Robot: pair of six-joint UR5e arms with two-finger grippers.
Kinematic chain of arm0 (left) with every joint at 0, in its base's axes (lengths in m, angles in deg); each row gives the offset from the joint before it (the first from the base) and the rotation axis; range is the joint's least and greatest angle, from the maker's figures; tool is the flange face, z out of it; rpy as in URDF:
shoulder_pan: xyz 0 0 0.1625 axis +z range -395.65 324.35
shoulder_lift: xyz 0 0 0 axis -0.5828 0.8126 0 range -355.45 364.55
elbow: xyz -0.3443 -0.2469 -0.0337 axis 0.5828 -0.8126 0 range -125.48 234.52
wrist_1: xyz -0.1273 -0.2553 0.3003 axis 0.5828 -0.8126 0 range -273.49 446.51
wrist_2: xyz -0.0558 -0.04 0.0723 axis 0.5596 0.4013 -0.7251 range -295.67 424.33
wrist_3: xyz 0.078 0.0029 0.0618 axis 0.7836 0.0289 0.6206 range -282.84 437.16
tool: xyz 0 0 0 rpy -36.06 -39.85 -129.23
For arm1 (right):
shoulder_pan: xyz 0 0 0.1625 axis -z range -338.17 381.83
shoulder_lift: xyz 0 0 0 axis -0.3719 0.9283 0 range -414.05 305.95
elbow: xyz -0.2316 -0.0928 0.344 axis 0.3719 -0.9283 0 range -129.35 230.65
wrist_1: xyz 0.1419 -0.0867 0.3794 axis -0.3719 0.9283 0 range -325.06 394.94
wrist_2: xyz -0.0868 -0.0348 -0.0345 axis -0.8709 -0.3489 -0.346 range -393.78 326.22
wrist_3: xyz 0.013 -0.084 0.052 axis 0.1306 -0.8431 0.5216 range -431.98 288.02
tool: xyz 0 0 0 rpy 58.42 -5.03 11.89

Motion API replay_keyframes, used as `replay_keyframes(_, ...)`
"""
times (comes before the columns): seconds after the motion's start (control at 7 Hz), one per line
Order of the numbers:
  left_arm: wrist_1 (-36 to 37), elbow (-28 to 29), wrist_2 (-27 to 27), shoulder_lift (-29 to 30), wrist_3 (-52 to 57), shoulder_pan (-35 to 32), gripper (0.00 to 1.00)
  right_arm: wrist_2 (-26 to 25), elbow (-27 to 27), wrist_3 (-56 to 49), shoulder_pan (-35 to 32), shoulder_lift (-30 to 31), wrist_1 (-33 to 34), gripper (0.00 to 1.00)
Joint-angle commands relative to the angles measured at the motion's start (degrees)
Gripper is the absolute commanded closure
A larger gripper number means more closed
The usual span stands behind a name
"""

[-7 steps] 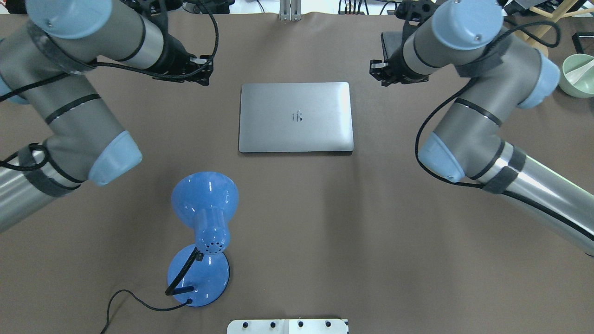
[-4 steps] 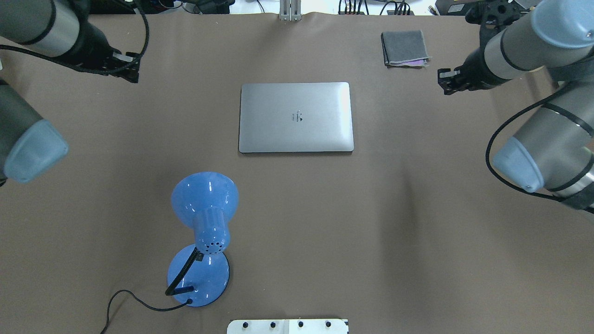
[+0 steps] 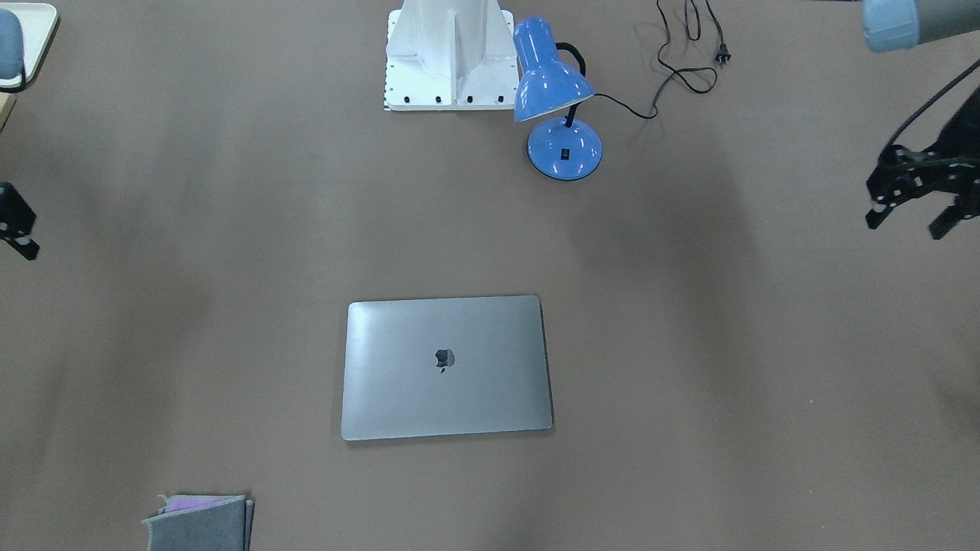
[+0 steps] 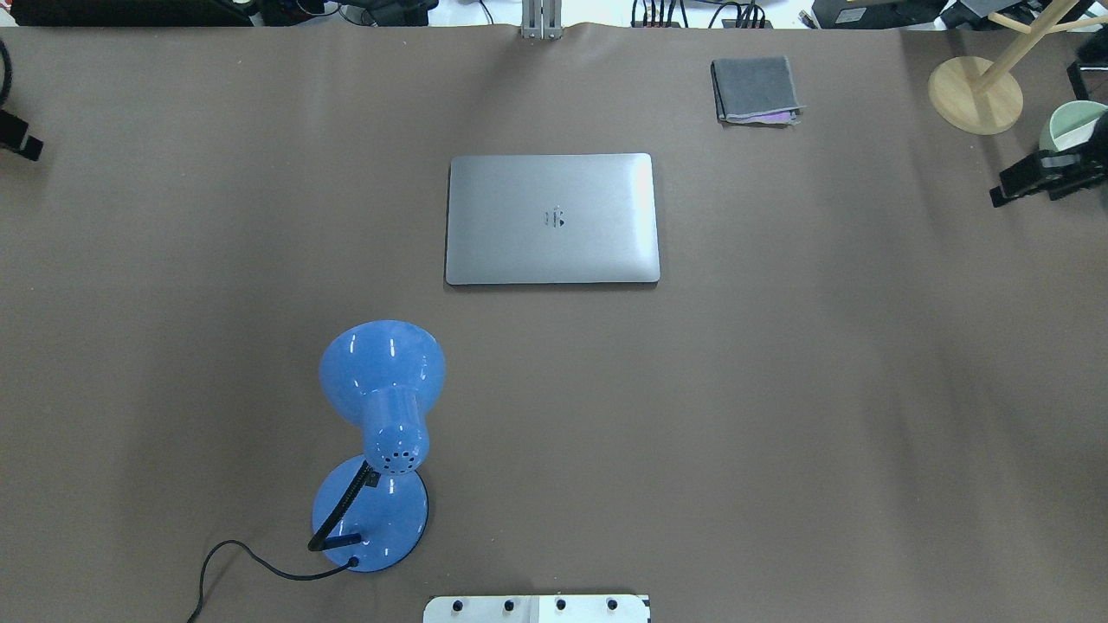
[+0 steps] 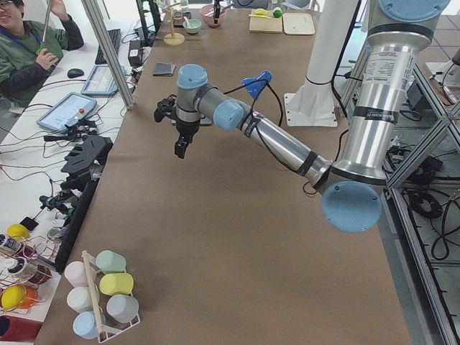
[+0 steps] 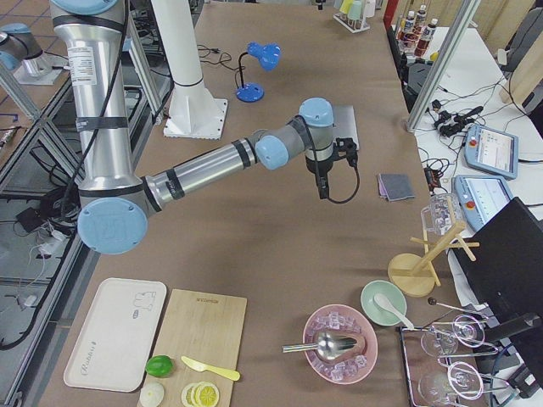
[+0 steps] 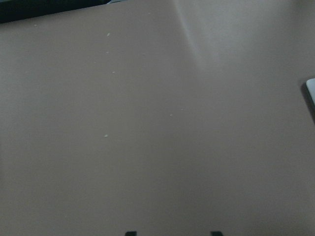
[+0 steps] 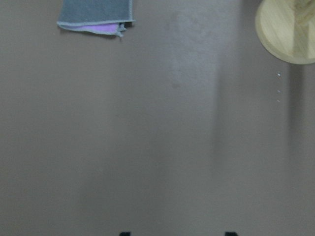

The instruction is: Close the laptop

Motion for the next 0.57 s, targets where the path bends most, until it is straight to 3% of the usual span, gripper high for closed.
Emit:
replay_keyframes(0.0,0.4,4.0,0.7,-9.1,9.2,-4.6,0.02,1.8,-0.5,-14.1,-7.5,10.4,1.5,0.00)
replay_keyframes(0.14,0.9,6.9,0.6,-10.2,9.3,-5.2,0.02,1.2,-0.4,-18.1,-10.0,12.1,6.9,0.00)
replay_keyframes(0.43,0.4,8.1,0.6,-12.2,10.8,-8.3,0.02,-7.8,-0.2,-34.8,-14.8,11.6,20.2,0.00)
